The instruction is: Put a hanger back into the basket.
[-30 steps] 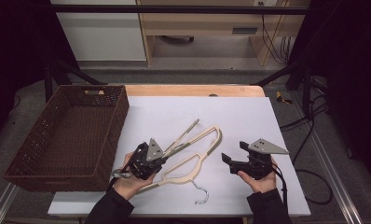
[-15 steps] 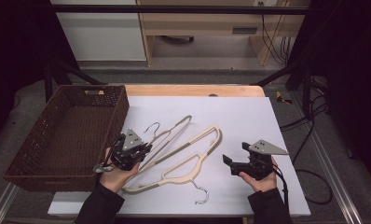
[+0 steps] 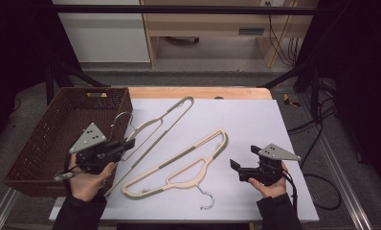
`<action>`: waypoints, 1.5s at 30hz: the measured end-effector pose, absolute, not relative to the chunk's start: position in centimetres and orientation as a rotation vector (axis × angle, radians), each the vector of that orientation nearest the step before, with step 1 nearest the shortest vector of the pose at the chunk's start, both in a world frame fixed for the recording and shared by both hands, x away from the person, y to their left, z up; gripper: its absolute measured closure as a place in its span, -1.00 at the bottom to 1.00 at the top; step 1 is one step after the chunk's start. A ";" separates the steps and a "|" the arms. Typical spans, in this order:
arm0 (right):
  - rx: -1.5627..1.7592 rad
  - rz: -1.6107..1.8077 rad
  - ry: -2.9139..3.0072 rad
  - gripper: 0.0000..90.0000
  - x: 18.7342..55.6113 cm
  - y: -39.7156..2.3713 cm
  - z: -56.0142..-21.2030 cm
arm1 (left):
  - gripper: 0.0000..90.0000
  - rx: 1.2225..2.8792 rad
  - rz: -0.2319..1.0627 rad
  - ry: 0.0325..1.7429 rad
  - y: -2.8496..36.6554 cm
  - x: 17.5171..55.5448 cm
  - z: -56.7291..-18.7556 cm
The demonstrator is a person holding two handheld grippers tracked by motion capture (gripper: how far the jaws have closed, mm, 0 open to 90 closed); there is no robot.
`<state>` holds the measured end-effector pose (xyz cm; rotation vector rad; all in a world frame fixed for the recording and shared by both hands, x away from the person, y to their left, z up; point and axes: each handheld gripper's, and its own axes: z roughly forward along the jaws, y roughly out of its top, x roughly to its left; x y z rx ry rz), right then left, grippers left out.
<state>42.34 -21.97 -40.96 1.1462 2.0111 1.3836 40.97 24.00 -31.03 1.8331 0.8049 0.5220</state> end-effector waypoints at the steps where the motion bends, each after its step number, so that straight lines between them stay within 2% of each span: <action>1: 1.141 1.381 2.011 -0.88 42.3 -22.0 -40.9 | 0.91 1.830 0.523 0.798 24.2 40.8 -30.7; 11: 1.108 1.409 1.988 -0.91 41.9 -22.4 -40.1 | 0.91 1.805 0.549 0.766 26.9 40.9 -27.3; 24: 1.110 1.389 1.984 -0.91 41.9 -22.3 -40.2 | 0.91 1.822 0.555 0.777 33.9 44.9 -23.8; 28: 1.105 1.391 1.985 -0.91 41.9 -22.3 -40.2 | 0.91 1.844 0.590 0.810 36.1 46.2 -24.0; 39: 1.102 1.382 1.994 -0.91 42.0 -22.2 -40.3 | 0.91 1.903 0.541 0.910 41.5 48.9 -26.8; 45: 1.101 1.382 1.998 -0.91 42.1 -22.1 -40.4 | 0.91 1.931 0.552 0.952 43.3 49.4 -27.9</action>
